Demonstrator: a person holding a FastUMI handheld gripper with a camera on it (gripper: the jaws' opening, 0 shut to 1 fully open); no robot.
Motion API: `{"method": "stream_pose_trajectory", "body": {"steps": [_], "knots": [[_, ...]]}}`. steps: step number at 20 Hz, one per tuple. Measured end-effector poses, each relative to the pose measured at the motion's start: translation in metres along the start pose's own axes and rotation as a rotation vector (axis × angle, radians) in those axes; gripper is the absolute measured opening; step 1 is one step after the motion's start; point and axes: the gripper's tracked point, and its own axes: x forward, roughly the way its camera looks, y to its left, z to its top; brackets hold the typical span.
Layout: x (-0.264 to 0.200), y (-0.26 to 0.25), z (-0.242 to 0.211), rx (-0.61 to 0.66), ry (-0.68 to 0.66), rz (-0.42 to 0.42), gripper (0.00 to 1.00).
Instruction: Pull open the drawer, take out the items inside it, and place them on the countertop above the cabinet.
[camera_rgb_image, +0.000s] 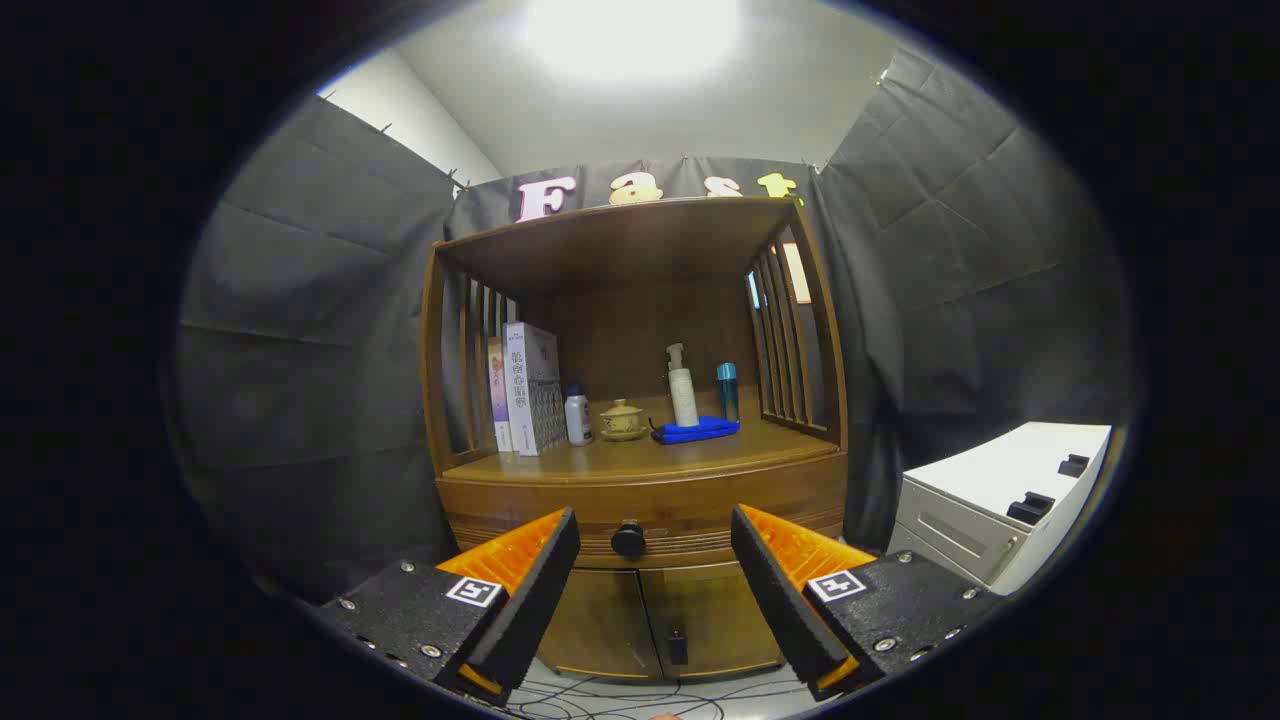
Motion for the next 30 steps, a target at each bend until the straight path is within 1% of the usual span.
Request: {"method": "stream_pose_trajectory", "body": {"steps": [15, 20, 24, 30], "knots": [[0.001, 0.0, -0.001, 0.008, -0.005, 0.0, 0.95], [0.005, 0.005, -0.003, 0.005, 0.002, 0.014, 0.95], [0.017, 0.003, 0.003, 0.009, -0.01, 0.011, 0.95], [0.05, 0.001, 0.003, -0.002, -0.017, -0.005, 0.95]]}}
